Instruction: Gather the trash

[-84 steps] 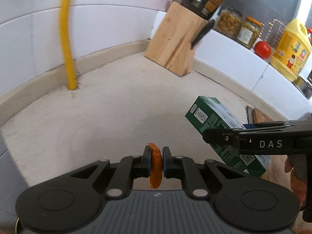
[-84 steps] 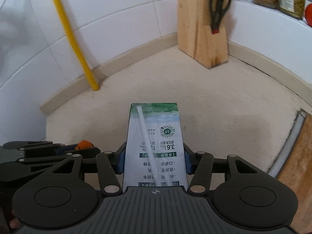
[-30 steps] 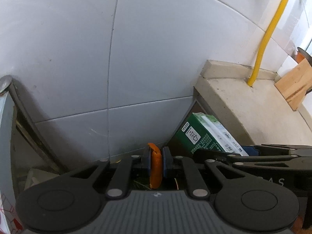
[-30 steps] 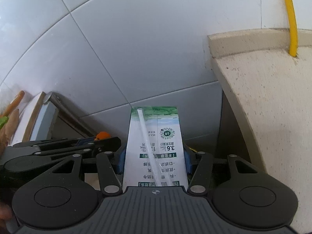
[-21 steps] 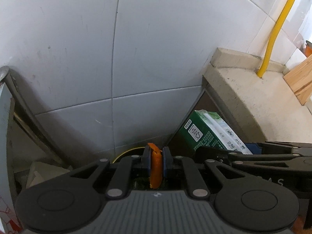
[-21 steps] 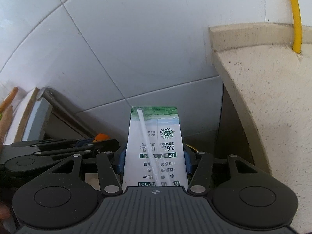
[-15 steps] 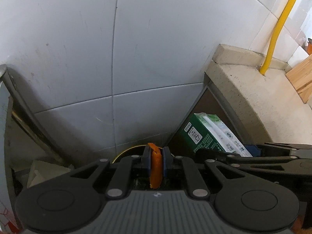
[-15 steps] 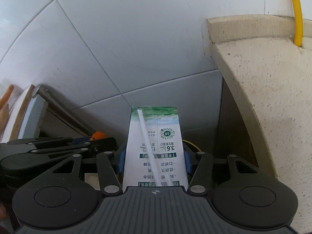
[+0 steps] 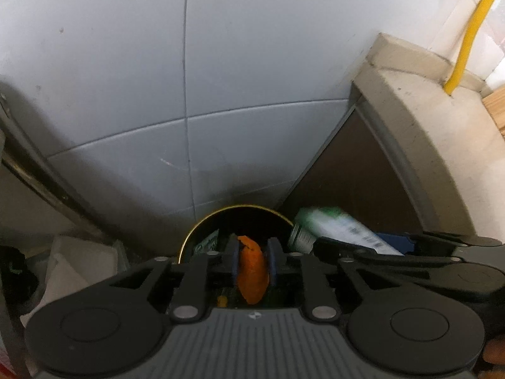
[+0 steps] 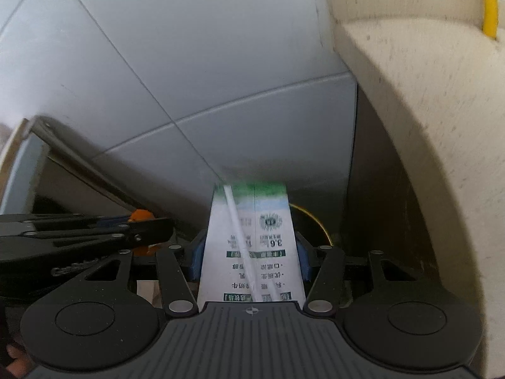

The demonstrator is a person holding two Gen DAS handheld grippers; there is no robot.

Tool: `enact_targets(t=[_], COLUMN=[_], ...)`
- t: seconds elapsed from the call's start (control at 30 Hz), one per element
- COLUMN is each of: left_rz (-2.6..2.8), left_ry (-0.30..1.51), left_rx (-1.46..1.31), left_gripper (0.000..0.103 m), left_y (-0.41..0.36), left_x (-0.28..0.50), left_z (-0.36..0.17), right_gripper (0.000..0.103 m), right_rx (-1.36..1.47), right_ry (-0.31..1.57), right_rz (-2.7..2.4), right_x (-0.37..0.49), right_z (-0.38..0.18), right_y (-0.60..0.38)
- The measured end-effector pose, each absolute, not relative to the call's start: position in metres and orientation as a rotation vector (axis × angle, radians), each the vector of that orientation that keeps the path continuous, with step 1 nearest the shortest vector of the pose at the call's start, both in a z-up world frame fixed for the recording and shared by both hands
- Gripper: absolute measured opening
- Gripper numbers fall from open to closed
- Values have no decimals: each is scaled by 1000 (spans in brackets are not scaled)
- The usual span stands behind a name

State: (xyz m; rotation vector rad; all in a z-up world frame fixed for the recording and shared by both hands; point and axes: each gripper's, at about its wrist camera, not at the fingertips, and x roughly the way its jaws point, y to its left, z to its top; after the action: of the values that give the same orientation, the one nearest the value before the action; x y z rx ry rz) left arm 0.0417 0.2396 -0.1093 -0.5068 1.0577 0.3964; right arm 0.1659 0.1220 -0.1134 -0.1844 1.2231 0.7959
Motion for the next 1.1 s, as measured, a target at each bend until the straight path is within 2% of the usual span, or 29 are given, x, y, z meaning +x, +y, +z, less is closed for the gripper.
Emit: enact_targets(t=[0.23,0.4,0.93,1.1], left_rz=[414,420,507,519], left_ry=[1095,1069,850,774], left_rx=[-494,-523,-341,-282], left_gripper=[28,32,34,43], left_y=[239,245,232,223], left_x=[45,42,27,19], left_z=[-115,-112,-68,-52], right_gripper=[62,62,70,73], right_rx=[-138,-114,-97,-89], right_ry=[1252,1254,1061,991], right_rz=[750,738,712,705], right_x=[176,172,149,137], right_z=[-136,-133,-52,-29], right_y=[124,120,88,73])
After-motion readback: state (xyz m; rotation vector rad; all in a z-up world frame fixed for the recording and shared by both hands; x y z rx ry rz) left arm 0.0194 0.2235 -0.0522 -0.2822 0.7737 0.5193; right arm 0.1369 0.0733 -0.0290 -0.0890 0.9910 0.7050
